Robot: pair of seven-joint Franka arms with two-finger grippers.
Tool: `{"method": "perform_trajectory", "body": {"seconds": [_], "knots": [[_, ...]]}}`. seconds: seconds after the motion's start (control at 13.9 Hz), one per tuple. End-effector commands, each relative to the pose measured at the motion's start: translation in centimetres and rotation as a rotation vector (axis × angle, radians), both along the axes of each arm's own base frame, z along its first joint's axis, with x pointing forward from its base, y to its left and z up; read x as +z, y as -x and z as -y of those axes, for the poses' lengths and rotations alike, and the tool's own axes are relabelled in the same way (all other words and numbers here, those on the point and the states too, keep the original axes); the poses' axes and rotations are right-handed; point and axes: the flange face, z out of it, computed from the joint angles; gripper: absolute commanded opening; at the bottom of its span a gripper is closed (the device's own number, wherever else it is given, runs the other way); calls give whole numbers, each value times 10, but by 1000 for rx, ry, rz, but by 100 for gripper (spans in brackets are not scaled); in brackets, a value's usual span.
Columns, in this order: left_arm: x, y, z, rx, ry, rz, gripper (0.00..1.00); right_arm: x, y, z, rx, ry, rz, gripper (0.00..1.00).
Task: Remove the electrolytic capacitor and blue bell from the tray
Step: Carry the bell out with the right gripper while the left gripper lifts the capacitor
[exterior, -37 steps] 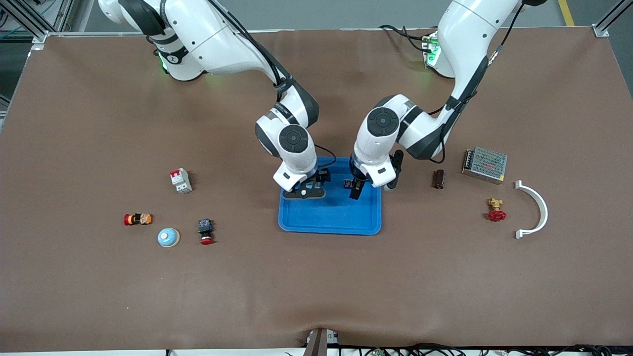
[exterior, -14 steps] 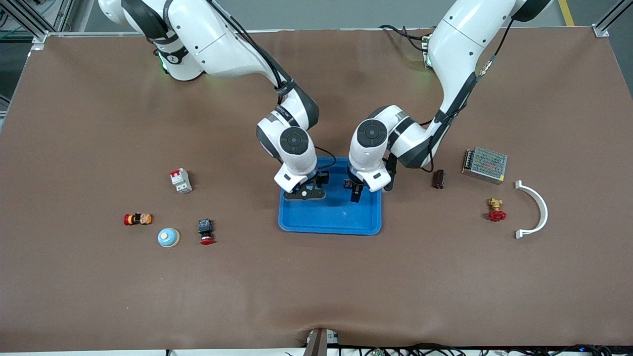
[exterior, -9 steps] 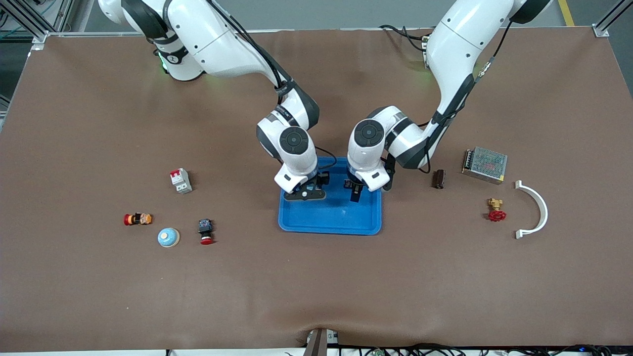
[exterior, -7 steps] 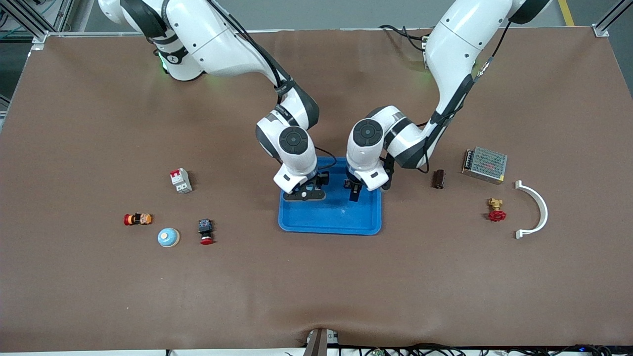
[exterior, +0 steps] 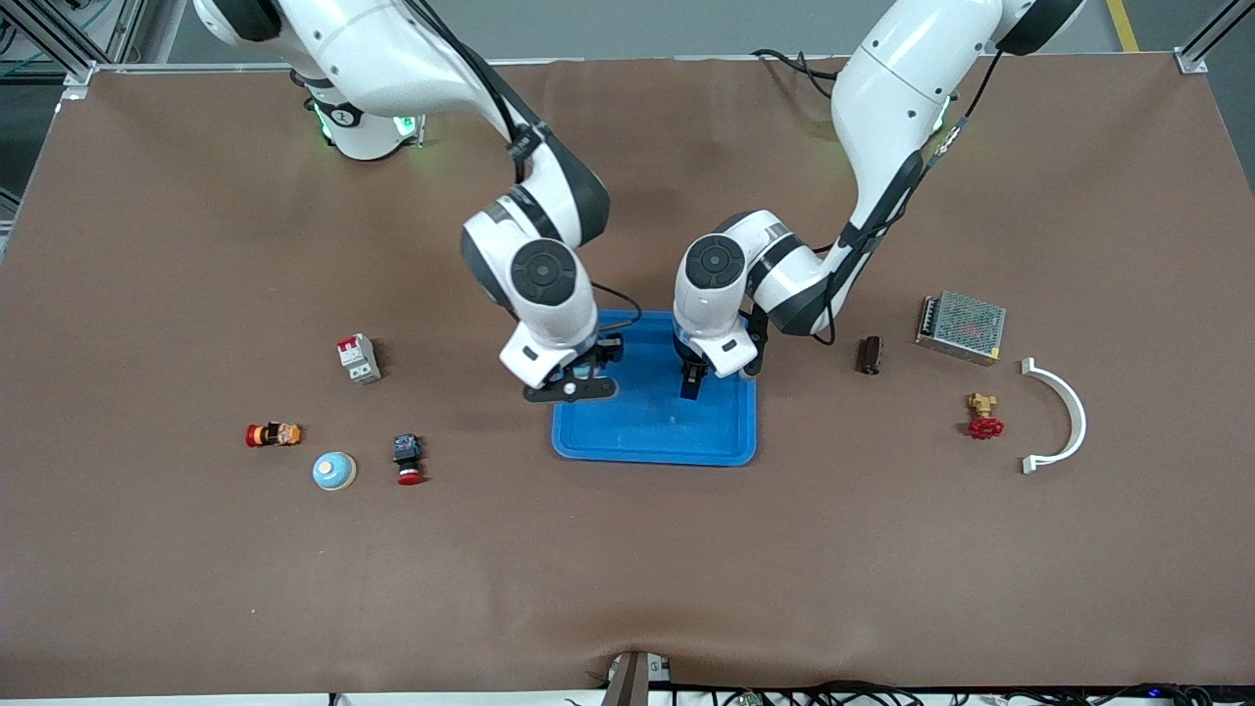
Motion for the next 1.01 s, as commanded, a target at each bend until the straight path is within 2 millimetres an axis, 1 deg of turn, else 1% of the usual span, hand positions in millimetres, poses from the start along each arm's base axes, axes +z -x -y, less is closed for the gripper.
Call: {"method": "perform_trajectory", "body": {"seconds": [0.0, 0.22, 0.29, 0.43, 0.5, 0.58, 0.72, 0.86, 0.94], "knots": [[-3, -3, 4, 7, -20, 12, 100, 53, -6, 43, 55, -25, -52, 47], [-5, -2, 4, 4, -23, 10, 100, 103, -21, 108, 113, -79, -102, 47], [-5, -3, 3, 2, -25, 13, 100, 116, -26, 132, 141, -82, -114, 47], [-5, -3, 3, 2, -25, 13, 100, 132, -31, 168, 185, -89, -131, 47], [-5, -3, 3, 19, -21, 9, 71, 137, -35, 185, 198, -90, -132, 47], [-5, -3, 3, 66, -21, 11, 1, 140, -40, 204, 219, -93, -132, 47], [-10, -2, 2, 33, -42, 29, 0, 143, -51, 248, 279, -111, -133, 47], [-13, -1, 3, 30, -45, 26, 0, 142, -58, 284, 318, -116, -138, 47], [-13, -1, 3, 30, -45, 26, 0, 141, -61, 299, 343, -99, -138, 47]]}}
